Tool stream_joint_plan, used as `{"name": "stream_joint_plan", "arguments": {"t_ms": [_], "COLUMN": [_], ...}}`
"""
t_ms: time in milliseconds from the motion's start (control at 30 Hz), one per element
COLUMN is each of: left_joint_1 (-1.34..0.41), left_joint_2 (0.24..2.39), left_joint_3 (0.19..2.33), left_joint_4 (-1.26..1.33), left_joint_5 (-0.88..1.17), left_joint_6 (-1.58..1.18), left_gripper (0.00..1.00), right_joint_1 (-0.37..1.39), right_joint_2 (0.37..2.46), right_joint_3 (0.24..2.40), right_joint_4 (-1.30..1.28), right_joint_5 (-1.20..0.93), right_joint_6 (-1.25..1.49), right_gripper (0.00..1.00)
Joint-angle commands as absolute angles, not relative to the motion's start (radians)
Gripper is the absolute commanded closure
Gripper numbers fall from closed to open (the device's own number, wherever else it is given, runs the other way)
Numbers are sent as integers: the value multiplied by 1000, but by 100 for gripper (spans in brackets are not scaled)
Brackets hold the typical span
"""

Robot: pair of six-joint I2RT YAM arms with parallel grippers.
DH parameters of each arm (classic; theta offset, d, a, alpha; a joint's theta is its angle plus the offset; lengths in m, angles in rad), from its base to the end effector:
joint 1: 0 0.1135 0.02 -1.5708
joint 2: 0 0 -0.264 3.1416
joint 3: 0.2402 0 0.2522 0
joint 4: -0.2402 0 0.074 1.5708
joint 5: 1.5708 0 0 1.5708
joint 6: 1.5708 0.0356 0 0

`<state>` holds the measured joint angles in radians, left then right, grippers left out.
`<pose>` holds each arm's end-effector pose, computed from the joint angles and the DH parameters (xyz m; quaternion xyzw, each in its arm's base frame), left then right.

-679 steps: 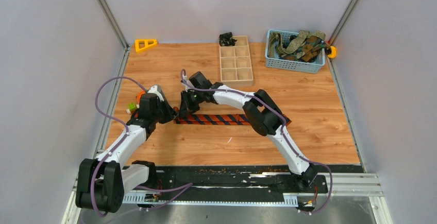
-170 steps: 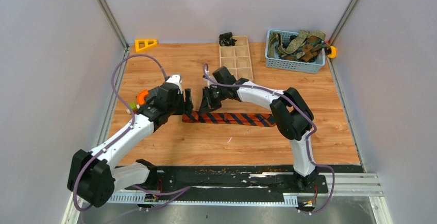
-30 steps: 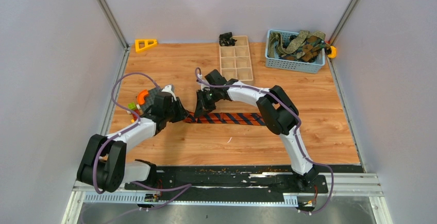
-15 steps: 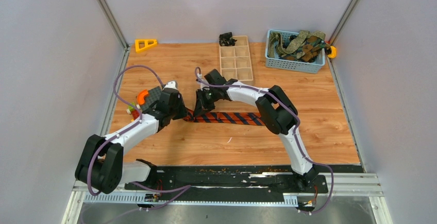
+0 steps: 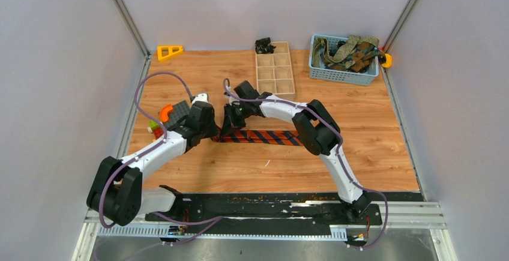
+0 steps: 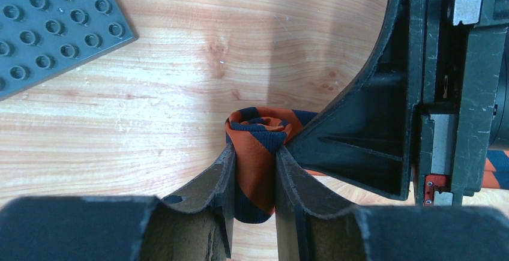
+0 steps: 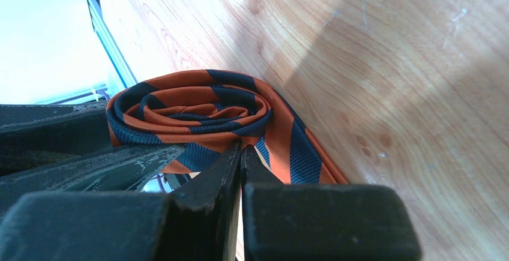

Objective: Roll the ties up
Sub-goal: Roll the tie at the center of the board.

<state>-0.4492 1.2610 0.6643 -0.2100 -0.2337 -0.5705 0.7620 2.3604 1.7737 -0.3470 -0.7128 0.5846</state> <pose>0.2297 -0.1016 0.1985 -0.0992 0.9172 -0.0863 0.3760 0.3491 0.3653 0.1326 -0.1877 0.8768 0.4421 0.0228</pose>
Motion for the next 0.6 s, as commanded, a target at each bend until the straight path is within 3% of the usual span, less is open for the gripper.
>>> {"name": "stream_joint_plan", "arguments": {"t_ms": [0,567], "left_joint_1": [-467,-537], "left_joint_2": [1263,1351], "left_joint_3": [716,762], "left_joint_4": [-201,-240], "left_joint_5": [-258,-344], "left_joint_6": [-557,-520], "left_gripper": [91,91], "right_joint_1": [778,793], "right_joint_2": [2385,2406], "right_joint_3": [1845,1856], "right_joint_4": [-292,-200], "right_joint_5": [-746,-808], "right_joint_6": [619,662], "right_gripper": [96,96]}}
